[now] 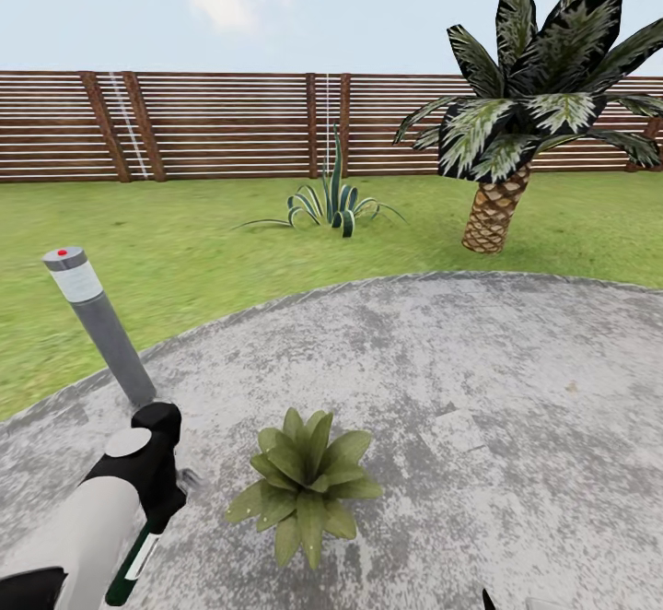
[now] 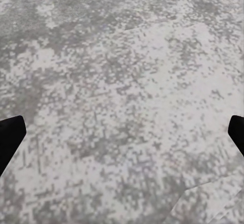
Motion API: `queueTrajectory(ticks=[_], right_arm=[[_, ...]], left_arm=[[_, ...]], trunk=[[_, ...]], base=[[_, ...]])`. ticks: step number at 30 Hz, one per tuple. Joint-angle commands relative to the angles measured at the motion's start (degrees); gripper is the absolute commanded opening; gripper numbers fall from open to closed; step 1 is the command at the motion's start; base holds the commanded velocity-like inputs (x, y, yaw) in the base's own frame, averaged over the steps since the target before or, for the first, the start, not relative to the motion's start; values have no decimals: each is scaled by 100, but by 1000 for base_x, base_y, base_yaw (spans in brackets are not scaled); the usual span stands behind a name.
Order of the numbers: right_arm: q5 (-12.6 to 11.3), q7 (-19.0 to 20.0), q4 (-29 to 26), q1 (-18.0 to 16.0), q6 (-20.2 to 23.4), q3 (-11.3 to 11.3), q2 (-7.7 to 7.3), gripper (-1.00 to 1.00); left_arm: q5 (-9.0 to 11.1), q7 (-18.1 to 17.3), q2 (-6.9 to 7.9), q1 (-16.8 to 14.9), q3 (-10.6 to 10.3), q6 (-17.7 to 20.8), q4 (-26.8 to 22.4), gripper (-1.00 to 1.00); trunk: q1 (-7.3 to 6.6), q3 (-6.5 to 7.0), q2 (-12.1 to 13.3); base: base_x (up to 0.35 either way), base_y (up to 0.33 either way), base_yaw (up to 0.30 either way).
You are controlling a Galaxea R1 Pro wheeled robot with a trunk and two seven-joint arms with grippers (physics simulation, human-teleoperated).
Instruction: Pick up the pesticide atomizer in the garden and spray insectifuge to fully cover both potted plants in the garden.
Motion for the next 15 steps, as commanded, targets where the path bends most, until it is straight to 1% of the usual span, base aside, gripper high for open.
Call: queueTrajectory(ticks=[1,5,8,12,14,15], right_arm=[[27,45,-7,-6,-17,-49,6,100],[26,39,-14,-6,-18,-49,6,100],[26,36,-14,-6,-18,-49,5,100],[26,39,-15,-6,-18,-49,6,100],[26,32,-16,-6,-18,-49,6,100],[27,37,-16,-6,-17,-49,4,100]], left_arm=[[-53,-53,0,76,17,53,-4,-100],[-49,-53,8,371,10,33,-3,-100],[-41,-53,-13,416,1,35,-3,-100],[-36,-53,-257,426,-197,40,-57,-100],[-32,-53,-291,424,-283,40,-67,-100],[-21,-53,-269,424,-347,34,-73,-100]], trunk=[[-1,-5,-2],[-1,-5,-2],[-1,-5,-2],[-1,-5,-2],[-1,-5,-2],[-1,-5,-2]], base=[[0,0,0],[0,0,0],[0,0,0],[0,0,0],[0,0,0],[0,0,0]])
